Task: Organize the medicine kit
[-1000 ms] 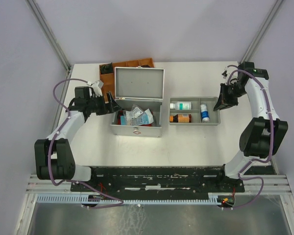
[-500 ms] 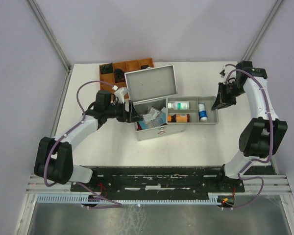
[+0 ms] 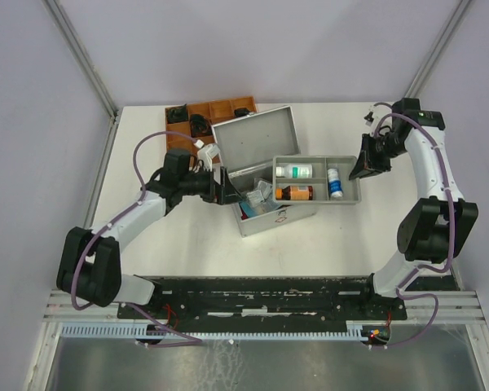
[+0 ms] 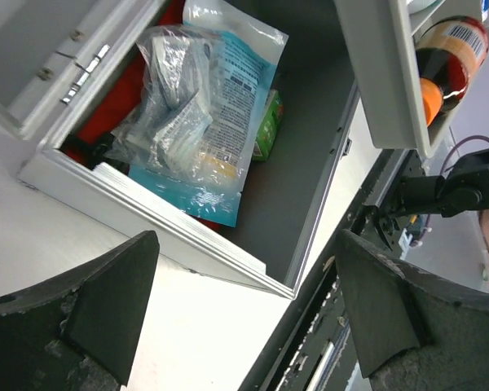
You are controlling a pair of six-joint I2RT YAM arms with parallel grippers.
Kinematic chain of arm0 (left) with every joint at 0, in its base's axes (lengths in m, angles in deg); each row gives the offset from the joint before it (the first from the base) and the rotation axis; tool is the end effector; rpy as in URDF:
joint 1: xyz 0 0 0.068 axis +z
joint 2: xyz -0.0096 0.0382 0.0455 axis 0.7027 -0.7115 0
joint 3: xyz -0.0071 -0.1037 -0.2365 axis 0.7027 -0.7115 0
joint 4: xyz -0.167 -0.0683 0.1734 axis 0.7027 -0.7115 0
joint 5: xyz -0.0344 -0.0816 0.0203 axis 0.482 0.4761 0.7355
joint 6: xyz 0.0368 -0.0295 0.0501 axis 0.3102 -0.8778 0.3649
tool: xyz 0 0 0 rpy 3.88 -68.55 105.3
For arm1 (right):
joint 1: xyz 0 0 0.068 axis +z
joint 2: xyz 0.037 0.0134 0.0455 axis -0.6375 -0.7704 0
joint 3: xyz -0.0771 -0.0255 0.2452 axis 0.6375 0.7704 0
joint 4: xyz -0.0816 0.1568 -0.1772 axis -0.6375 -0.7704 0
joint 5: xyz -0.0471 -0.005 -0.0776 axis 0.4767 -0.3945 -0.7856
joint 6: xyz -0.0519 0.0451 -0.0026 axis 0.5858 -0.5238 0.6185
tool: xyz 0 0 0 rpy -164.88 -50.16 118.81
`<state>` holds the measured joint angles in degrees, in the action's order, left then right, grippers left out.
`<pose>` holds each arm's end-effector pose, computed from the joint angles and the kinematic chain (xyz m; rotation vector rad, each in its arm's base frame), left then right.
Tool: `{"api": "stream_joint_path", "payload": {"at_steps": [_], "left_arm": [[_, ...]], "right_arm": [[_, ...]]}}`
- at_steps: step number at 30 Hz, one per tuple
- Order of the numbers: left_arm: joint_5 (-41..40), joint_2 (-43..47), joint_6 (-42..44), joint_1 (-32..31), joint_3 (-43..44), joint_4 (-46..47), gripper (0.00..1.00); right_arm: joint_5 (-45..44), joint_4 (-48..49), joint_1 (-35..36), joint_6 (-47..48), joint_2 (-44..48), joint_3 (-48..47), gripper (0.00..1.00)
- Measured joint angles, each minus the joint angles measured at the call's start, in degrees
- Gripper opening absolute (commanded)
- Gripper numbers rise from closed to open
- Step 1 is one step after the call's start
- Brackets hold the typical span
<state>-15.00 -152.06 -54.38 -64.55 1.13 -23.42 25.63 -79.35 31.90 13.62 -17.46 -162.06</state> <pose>0.2692 -0.1374 0.2192 0.4664 2.2209 -1.1791 0.3171 -0.0171 0.2904 0.1084 2.8035 0.6587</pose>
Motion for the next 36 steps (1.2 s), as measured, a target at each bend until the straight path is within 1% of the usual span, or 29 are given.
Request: {"api": "stream_joint_path", "payload": {"at_steps": [3,13,23,29,36], "left_arm": [[-1.07,2.21,1.40,1.38,0.09,-0.28,0.97],[-10.38,8.63,7.06,7.67,4.46,-2.69,1.00],[-19.39,12.94,9.57,11.15,4.92,-4.68,0.99],[-21.64,14.64,10.08,11.78,5.38,-5.29,0.99],[-22.01,15.37,10.10,11.85,5.70,-5.46,0.99]], "right_arm": [[0.02,0.55,1.09,-0.72,0.35,0.00,0.01],[-0.04,2.93,6.69,-4.07,1.49,0.00,0.01],[-0.22,4.94,12.81,-6.38,1.36,-0.39,0.00],[-0.48,6.64,15.76,-7.85,-0.15,-1.22,0.00],[-1.38,6.97,18.18,-7.87,-4.90,-5.70,0.01]]}}
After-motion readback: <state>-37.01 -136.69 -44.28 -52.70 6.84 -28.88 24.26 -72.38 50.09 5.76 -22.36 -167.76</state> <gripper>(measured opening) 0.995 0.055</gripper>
